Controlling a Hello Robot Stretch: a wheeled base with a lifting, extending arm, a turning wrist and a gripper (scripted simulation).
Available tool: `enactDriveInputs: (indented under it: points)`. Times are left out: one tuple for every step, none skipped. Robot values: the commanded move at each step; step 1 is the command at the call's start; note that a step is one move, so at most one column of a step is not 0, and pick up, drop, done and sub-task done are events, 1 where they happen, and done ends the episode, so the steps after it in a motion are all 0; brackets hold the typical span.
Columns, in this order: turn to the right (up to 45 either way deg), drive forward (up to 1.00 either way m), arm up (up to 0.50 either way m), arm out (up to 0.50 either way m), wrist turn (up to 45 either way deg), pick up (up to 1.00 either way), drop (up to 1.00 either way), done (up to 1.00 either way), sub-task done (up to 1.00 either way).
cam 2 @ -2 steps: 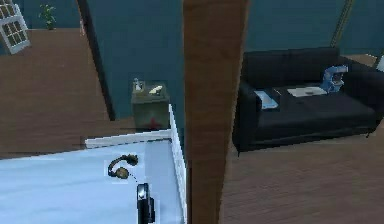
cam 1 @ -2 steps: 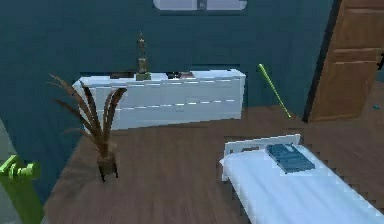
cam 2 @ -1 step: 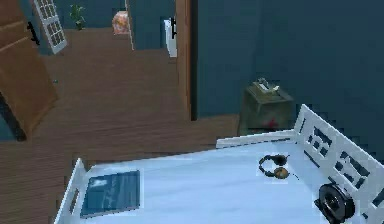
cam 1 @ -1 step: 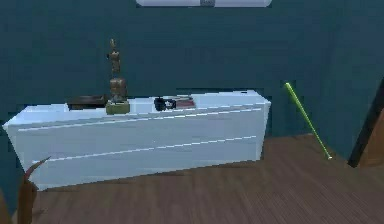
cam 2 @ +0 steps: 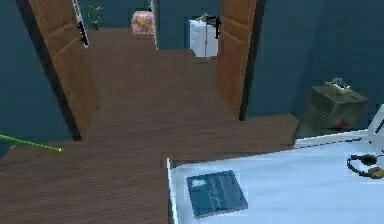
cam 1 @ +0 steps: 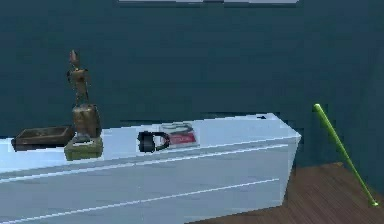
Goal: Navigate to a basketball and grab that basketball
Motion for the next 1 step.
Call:
enactDriveInputs:
  points:
    - [30.0, 0.0, 0.0, 0.0, 0.0, 0.0, 0.0, 0.0, 0.0]
